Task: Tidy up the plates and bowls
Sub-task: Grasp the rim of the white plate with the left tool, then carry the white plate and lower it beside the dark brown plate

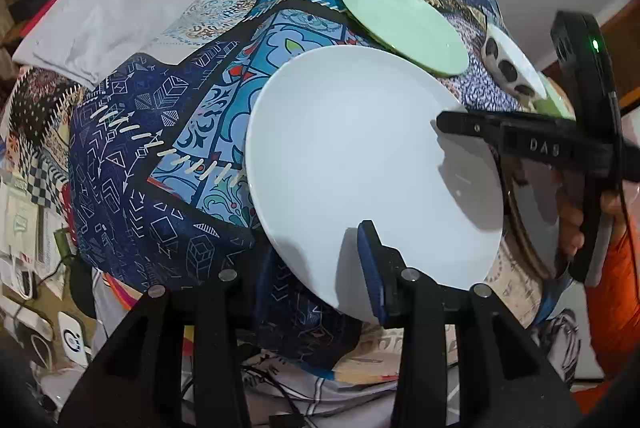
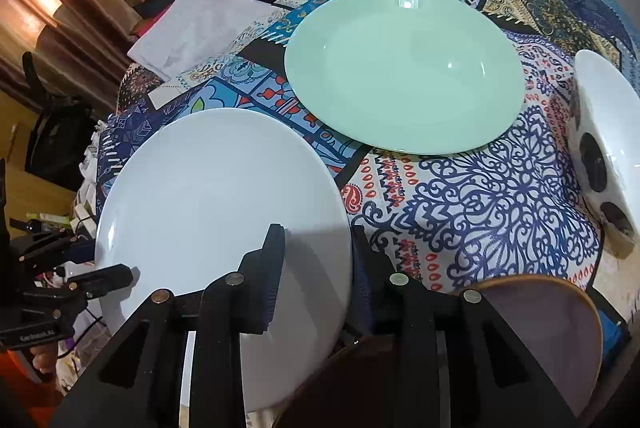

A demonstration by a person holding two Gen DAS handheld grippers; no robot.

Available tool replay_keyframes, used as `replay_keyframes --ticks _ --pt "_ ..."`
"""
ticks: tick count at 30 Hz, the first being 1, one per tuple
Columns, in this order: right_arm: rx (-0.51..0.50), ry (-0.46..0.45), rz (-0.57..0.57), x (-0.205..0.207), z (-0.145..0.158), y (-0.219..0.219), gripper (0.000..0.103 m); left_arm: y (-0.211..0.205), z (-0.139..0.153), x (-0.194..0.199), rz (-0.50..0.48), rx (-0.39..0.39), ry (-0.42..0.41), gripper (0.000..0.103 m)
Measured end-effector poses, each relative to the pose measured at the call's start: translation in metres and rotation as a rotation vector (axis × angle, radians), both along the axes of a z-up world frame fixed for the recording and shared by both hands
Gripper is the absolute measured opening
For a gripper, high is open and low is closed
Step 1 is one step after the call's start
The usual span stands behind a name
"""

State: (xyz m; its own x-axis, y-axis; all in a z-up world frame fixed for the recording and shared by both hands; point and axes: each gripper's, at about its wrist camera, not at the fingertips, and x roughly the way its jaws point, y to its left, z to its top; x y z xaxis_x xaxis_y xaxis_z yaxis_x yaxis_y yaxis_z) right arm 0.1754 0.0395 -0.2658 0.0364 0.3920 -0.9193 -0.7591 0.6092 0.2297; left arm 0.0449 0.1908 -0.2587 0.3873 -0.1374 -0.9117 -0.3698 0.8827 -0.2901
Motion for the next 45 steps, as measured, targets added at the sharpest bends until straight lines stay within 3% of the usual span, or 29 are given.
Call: replay_keyframes --ticks 10,23,45 --pt "0.053 -0.012 -0.052 -0.003 0.013 -0.012 0.027 0.004 0.009 0.0 0.024 0.023 -0.025 0.036" --pt "0.151 -0.069 -0.092 -0.005 0.051 -0.021 0.024 0.012 0.049 0.006 0.044 0.084 -0.112 0.036" --pt "0.202 -0.157 -0.255 -0.014 0.096 -0.113 0.024 -0.056 0.093 0.032 -0.111 0.117 -0.212 0.036"
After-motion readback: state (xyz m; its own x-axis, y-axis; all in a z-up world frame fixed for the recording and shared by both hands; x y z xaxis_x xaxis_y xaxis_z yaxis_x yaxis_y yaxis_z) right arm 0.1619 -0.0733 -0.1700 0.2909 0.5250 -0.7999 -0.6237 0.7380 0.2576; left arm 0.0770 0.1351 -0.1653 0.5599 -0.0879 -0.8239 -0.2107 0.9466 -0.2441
